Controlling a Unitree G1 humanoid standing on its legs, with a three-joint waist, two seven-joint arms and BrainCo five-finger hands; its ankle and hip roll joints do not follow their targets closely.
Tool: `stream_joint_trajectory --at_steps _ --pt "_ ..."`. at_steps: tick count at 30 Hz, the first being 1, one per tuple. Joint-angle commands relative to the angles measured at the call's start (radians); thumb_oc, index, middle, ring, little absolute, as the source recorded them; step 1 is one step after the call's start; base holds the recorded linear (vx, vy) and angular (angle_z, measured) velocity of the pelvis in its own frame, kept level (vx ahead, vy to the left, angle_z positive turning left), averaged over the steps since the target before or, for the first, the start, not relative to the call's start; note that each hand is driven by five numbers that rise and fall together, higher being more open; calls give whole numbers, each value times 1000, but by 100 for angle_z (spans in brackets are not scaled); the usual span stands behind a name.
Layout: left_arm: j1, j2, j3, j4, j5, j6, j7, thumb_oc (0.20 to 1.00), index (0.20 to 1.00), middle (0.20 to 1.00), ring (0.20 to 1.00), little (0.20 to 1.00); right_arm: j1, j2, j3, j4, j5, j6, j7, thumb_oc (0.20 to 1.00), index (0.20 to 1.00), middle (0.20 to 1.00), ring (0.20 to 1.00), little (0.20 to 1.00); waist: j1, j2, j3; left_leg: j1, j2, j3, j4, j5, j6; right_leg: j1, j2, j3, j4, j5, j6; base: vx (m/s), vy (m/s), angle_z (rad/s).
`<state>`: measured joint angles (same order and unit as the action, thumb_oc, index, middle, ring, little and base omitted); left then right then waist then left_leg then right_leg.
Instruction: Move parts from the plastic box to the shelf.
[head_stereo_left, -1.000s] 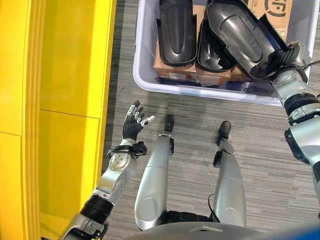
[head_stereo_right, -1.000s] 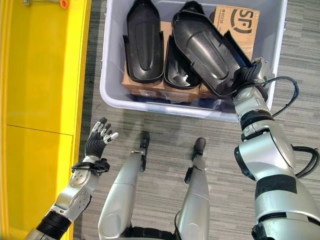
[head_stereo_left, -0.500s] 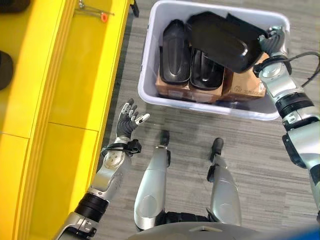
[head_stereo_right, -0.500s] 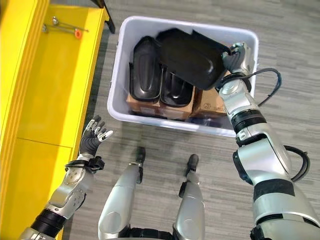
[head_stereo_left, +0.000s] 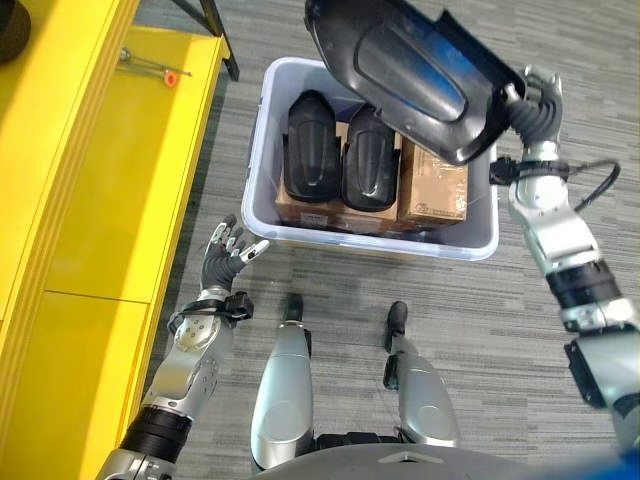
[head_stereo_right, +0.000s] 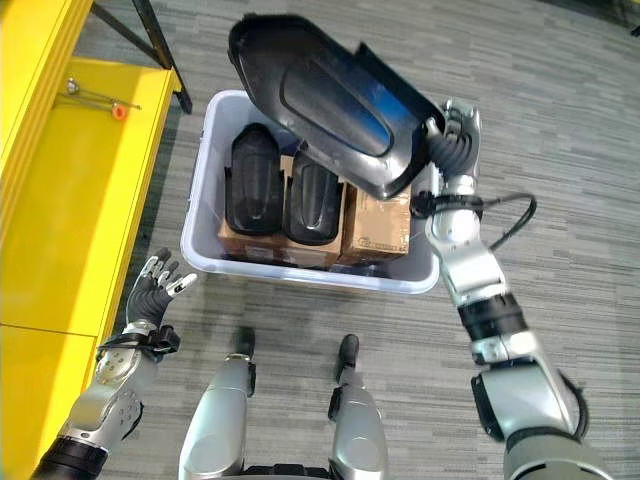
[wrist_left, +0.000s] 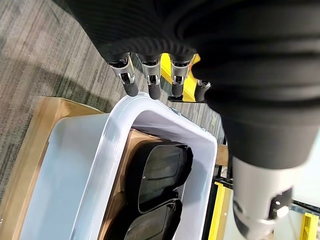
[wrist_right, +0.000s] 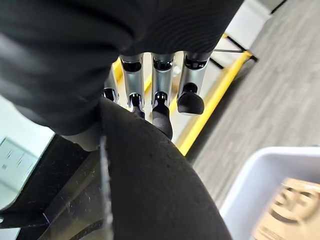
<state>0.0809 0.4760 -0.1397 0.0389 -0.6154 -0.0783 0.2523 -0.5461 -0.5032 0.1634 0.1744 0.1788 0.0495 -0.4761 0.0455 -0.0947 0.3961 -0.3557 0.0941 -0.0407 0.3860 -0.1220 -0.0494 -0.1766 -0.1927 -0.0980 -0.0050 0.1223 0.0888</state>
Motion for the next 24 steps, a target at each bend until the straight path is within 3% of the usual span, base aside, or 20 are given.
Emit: stream_joint_trajectory --at_steps 1,9,16,17,21,22,24 --pt "81 -26 -1 -36 25 -5 -29 1000 1000 1000 1000 1000 74 19 -80 -102 60 -108 32 200 200 200 200 200 6 41 -129 149 77 21 -308 186 -34 76 -77 -13 94 -96 76 83 -24 -8" --pt "135 -74 55 -24 65 22 -37 1000 1000 1000 1000 1000 265 106 -103 -229 110 -122 106 200 200 200 200 200 -15 58 -204 245 89 44 -331 172 -39 139 -74 -3 107 -129 83 65 -22 -4" --pt "207 -135 118 -26 90 34 -31 1000 1000 1000 1000 1000 349 133 -60 -289 157 -122 178 200 200 200 200 200 -21 81 -240 343 148 40 -366 192 -55 169 -24 19 220 -232 53 -6 -110 -7" --pt "222 -152 137 -23 87 29 -24 1000 1000 1000 1000 1000 333 124 -44 -297 164 -126 190 200 200 200 200 200 -10 88 -235 345 179 32 -370 220 -62 159 5 22 264 -272 31 -90 -190 -9" --pt "238 -168 147 -21 76 26 -14 1000 1000 1000 1000 1000 305 113 -22 -290 176 -129 187 200 200 200 200 200 2 93 -226 349 203 22 -381 250 -65 139 35 20 322 -309 8 -96 -173 -6" --pt "241 -179 159 -8 68 22 -3 1000 1000 1000 1000 1000 272 104 -6 -288 185 -133 185 200 200 200 200 200 23 98 -215 329 230 -6 -392 329 -82 129 73 4 346 -337 -19 -198 -267 4" --pt "217 -184 147 31 64 21 9 1000 1000 1000 1000 1000 226 89 1 -275 183 -140 174 200 200 200 200 200 43 109 -192 278 234 -30 -406 438 -98 118 88 -47 360 -351 -39 -248 -274 19"
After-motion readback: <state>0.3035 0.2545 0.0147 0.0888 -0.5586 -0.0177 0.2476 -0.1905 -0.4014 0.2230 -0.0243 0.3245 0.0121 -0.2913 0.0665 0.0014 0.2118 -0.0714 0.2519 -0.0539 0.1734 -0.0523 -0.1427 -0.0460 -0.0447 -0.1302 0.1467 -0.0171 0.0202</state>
